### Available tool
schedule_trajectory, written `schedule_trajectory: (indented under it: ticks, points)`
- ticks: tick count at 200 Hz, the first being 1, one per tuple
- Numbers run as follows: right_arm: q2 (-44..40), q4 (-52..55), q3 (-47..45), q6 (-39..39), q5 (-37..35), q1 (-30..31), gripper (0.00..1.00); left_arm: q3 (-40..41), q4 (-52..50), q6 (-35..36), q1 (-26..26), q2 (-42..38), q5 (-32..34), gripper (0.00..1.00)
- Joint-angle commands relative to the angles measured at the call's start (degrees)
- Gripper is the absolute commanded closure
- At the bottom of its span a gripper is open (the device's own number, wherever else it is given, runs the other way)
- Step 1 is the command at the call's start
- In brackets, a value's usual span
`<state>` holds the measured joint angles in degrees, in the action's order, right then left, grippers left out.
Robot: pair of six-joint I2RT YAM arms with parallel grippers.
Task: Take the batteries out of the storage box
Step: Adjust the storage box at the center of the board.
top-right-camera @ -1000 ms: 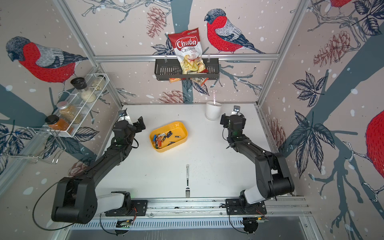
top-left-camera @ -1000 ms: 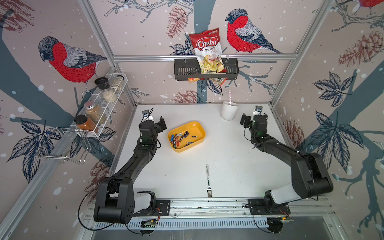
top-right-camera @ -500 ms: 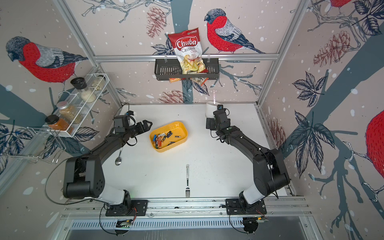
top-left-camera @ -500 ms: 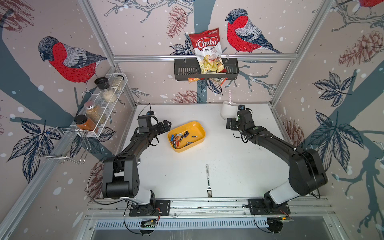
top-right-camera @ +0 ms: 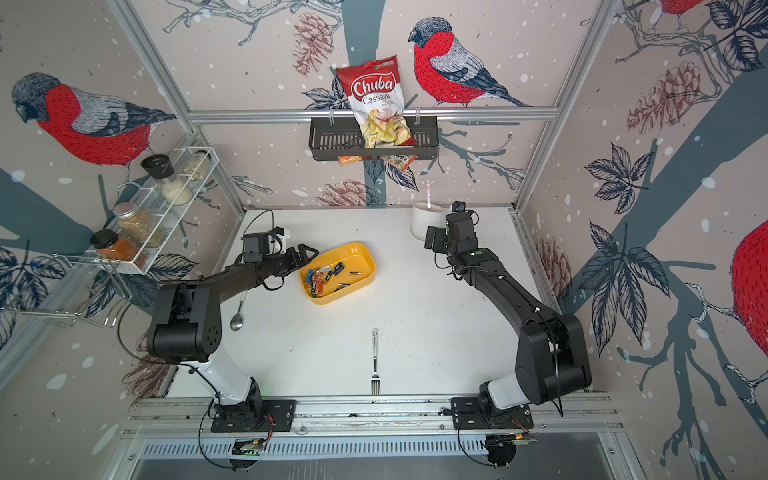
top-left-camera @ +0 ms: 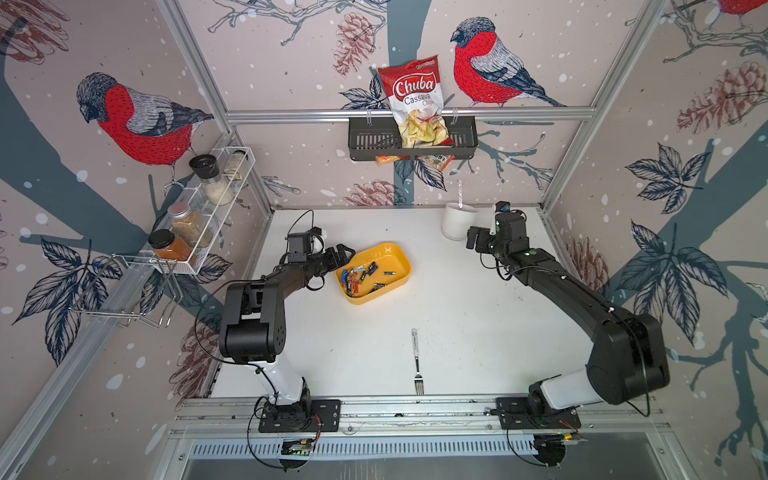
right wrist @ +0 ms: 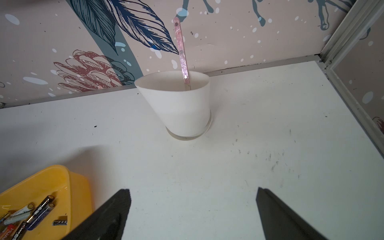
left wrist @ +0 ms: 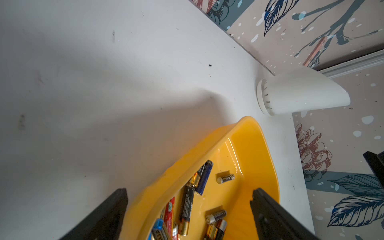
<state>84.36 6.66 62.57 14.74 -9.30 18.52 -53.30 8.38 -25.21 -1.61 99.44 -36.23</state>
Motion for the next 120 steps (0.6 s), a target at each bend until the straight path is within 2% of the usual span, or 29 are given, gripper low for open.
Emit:
schedule_trajectory:
  ticks: [1,49,83,120]
  points:
    - [-0.65,1.50,0.35,-2.10,-2.04,-1.64,0.00,2.23,4.50,-2.95,1.38,-0.49,-1.64,0.04]
    - [-3.55,1.20,-0.45,-2.61,0.67,-6.86,0.00,4.99,4.57,-5.02,5.74,-3.97,1.12,0.04]
    - [-4.17,1.46,-1.74,-2.81,0.00,-7.34,0.00,4.97,-0.25,-6.01,11.82,-7.85,9.86,0.04]
    - [-2.99,2.81,-2.59,-1.13,4.22,-6.59,0.00,9.44,1.80,-10.16,13.92,-12.11,11.40,0.04]
